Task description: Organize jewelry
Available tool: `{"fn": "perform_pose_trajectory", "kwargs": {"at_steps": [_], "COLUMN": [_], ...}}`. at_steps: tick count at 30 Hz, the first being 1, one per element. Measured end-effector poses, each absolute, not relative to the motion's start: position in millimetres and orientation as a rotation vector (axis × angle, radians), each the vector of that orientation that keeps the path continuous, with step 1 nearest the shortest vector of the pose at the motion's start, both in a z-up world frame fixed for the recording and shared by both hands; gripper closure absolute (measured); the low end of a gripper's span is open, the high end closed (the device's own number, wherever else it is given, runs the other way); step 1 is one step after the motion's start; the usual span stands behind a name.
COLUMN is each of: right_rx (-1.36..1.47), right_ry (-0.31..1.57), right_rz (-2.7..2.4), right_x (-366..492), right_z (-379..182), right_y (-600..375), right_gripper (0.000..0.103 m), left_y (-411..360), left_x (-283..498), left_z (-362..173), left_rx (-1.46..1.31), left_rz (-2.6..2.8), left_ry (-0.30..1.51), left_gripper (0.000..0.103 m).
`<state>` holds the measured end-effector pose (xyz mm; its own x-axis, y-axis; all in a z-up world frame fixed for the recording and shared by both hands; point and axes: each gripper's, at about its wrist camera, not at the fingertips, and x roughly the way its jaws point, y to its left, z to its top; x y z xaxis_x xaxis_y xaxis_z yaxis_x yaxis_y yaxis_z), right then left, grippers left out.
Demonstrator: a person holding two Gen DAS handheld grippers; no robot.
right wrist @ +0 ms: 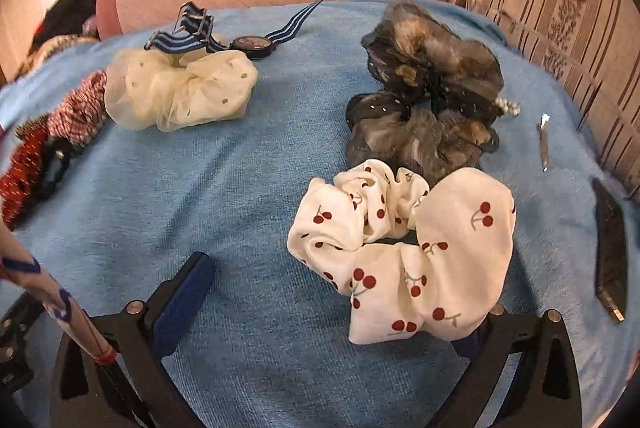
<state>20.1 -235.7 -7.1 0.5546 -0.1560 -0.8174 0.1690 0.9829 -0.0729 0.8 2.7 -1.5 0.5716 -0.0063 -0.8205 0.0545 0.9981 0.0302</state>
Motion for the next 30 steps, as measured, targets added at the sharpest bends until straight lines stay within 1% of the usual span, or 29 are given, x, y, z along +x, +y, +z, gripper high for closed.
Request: {"fn": "perform_pose_trajectory", "kwargs": {"at_steps": [5, 8, 9, 11, 13, 15, 18, 21, 23, 27, 30], "right_rx": [0.088, 0.062, 0.111, 0.119, 0.079, 0.063, 0.105, 0.164, 0.193, 0.184, 0.164], "right_ry": [0.950, 0.968, 0.981, 0.987, 0.974, 0.926, 0.773, 0.648, 0.588, 0.545, 0.527], "right_rz": [-0.172, -0.231, -0.252, -0.250, -0.170, -0.135, -0.091, -0.048, -0.006, 0.027, 0.009], "right_x": [14.6, 14.8, 13.5, 12.2, 1.3, -21.9, -73.4, -121.8, -138.4, -160.0, -174.0], "right_z": [-8.2, -7.2, -6.3, -4.1, 6.2, 30.8, 79.1, 123.2, 143.2, 176.2, 185.5], "right_y": [-238.7, -231.2, -231.8, -229.2, -222.0, -214.2, -204.9, -198.6, -193.0, -179.4, -173.4], "right_gripper": [0.000, 0.000, 0.000, 0.000, 0.009, 0.011, 0.011, 0.008, 0.008, 0.008, 0.008], "left_y": [-1.6, -2.0, -2.3, 0.2, 7.5, 16.1, 21.8, 27.8, 29.2, 31.3, 34.1], "left_x": [-1.1, 1.0, 0.8, -9.6, -27.7, -52.5, -90.0, -127.7, -144.1, -165.4, -176.5], "left_z": [-0.4, -0.2, 1.1, 11.1, 26.2, 47.8, 82.4, 117.6, 134.5, 157.4, 167.1], "left_rx": [0.059, 0.056, 0.059, 0.078, 0.057, 0.032, 0.037, 0.026, 0.022, 0.010, -0.003], "left_rz": [-0.018, -0.011, -0.010, 0.031, 0.040, 0.046, 0.056, 0.051, 0.058, 0.053, 0.053], "left_ry": [0.955, 0.967, 0.965, 0.916, 0.851, 0.802, 0.711, 0.655, 0.616, 0.582, 0.571], "left_gripper": [0.000, 0.000, 0.000, 0.000, 0.000, 0.000, 0.000, 0.000, 0.000, 0.000, 0.000]}}
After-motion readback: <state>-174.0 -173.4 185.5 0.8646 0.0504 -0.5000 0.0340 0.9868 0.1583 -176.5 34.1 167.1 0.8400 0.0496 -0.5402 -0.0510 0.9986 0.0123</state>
